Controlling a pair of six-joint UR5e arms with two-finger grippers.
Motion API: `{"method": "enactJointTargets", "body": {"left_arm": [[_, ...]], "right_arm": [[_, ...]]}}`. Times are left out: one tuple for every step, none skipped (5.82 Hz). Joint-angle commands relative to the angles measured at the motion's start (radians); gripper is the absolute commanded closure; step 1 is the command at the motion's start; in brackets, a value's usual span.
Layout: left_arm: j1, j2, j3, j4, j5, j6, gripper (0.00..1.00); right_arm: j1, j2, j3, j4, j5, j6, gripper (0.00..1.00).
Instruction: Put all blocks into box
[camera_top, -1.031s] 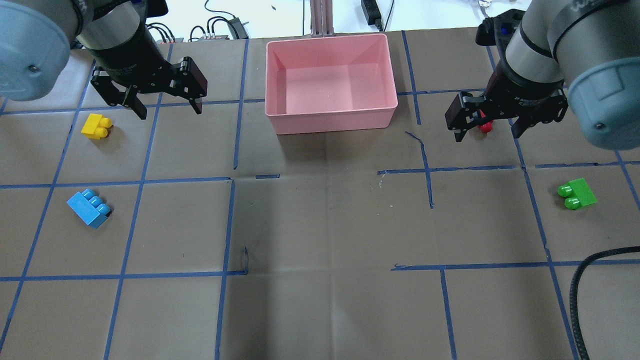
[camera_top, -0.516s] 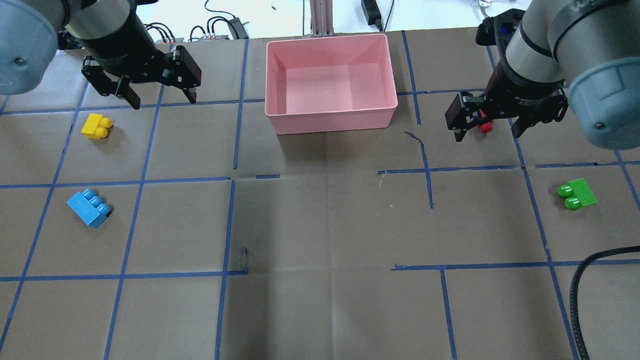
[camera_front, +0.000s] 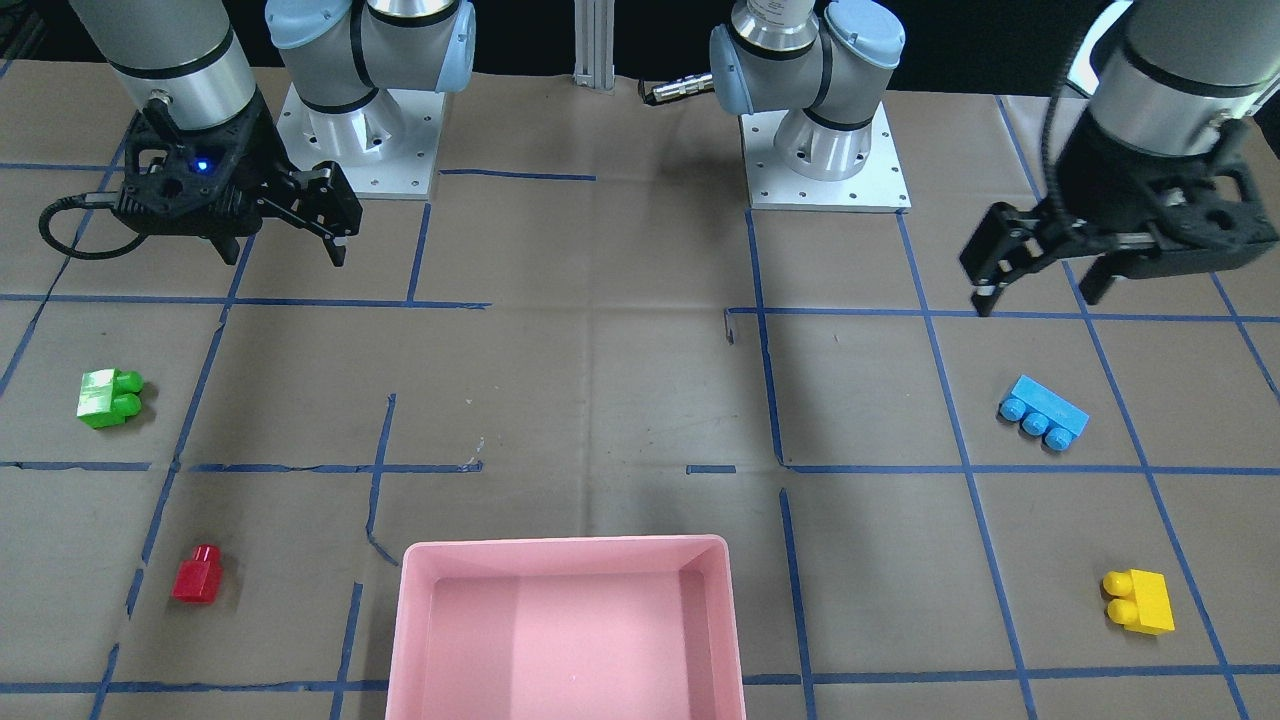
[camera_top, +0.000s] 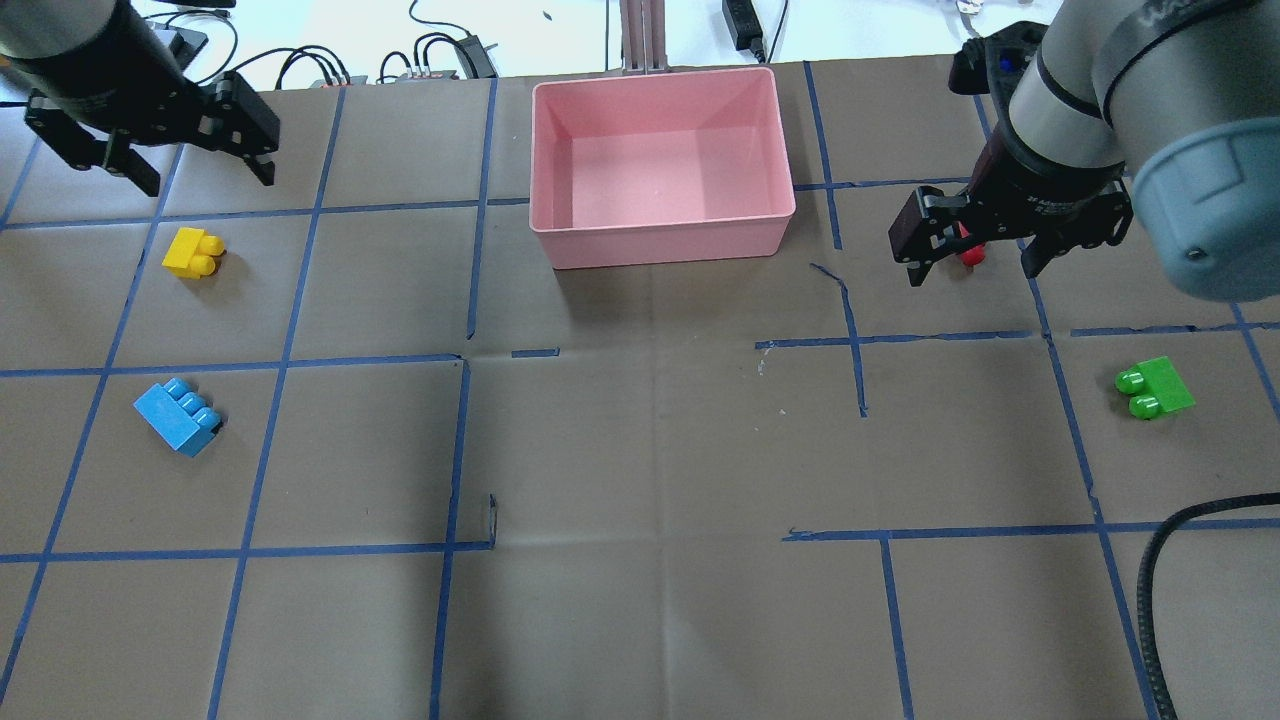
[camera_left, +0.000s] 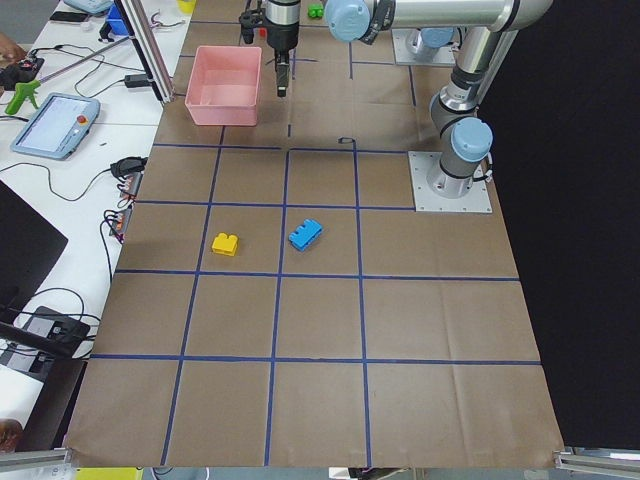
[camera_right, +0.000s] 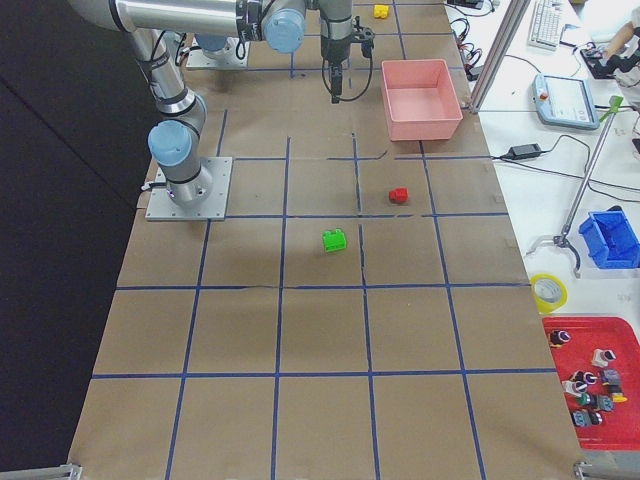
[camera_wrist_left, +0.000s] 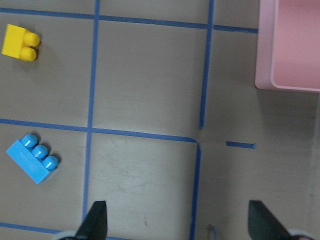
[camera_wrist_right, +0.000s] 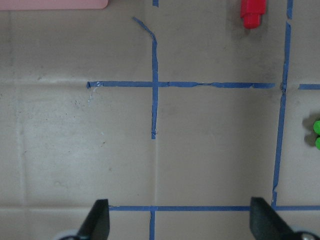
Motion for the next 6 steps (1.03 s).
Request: {"method": "enactJointTargets", "body": {"left_arm": [[0.213,-0.003,-0.010,0.028,0.007,0.109,0.00],[0.345,-0.005,-0.042,0.078,0.004,0.082,0.00],[0.422,0.003,-0.082,0.082,0.007,0.078,0.00],[0.464,0.024,-0.135,0.082,0.007,-0.028,0.00],[0.478,0.043,-0.175,0.079,0.010,-0.258,0.00],[0.490,0.057,-0.217,0.079,0.009,-0.385,0.00]], "right_arm": [[-0.028,0.020,0.040,-0.108,-0.010,-0.192,0.00],[-0.102,0.012,0.036,-0.104,-0.016,-0.280,0.00],[-0.237,0.012,0.040,-0.107,-0.002,-0.499,0.00],[-0.362,0.022,0.043,-0.108,0.002,-0.664,0.00],[-0.428,0.054,0.048,-0.201,0.016,-0.713,0.00],[-0.461,0.150,0.048,-0.284,0.018,-0.777,0.00]]}}
